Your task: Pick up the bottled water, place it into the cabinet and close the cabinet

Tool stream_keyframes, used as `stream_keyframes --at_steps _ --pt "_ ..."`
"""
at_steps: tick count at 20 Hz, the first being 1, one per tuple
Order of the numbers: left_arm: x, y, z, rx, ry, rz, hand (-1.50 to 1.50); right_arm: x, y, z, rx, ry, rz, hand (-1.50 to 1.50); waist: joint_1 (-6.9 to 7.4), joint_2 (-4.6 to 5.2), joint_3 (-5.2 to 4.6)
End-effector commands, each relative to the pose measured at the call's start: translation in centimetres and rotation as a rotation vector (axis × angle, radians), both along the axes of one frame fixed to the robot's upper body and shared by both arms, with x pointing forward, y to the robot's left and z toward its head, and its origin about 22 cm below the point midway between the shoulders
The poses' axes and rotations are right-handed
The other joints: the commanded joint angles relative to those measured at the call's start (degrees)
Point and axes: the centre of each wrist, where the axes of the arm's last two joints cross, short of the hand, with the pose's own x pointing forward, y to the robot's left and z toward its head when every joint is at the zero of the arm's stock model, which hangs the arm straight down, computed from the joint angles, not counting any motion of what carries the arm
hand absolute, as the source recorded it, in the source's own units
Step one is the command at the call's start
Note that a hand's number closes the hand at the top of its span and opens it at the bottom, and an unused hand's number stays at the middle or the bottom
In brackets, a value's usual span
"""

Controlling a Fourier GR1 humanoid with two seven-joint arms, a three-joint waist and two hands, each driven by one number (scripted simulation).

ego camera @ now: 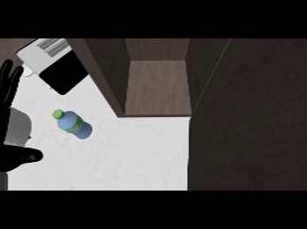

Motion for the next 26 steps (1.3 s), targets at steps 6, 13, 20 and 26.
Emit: stream_keyframes --at_steps 6,13,20,26 --pt "0.0 3.6 1.2 -0.056 0.131 0.011 -1.50 -6.6 0.9 1.6 0.041 0.048 0.125 -1.50 0.04 -0.07 0.11" --pt "-2.2 4.5 1.0 0.044 0.230 0.059 -1.50 -9.2 1.3 3.7 0.034 0.044 0.124 -1.50 0.06 -0.13 0.10" --pt "-2.3 5.5 -3.7 0.020 0.292 0.084 -1.50 -11.1 2.0 4.2 0.020 0.061 0.121 -1.50 -0.18 -0.08 0.03" --pt "-0.4 6.8 -7.7 -0.006 0.396 0.061 -1.50 -11.8 1.7 3.5 0.037 0.042 0.144 -1.50 -0.71 -0.04 0.03"
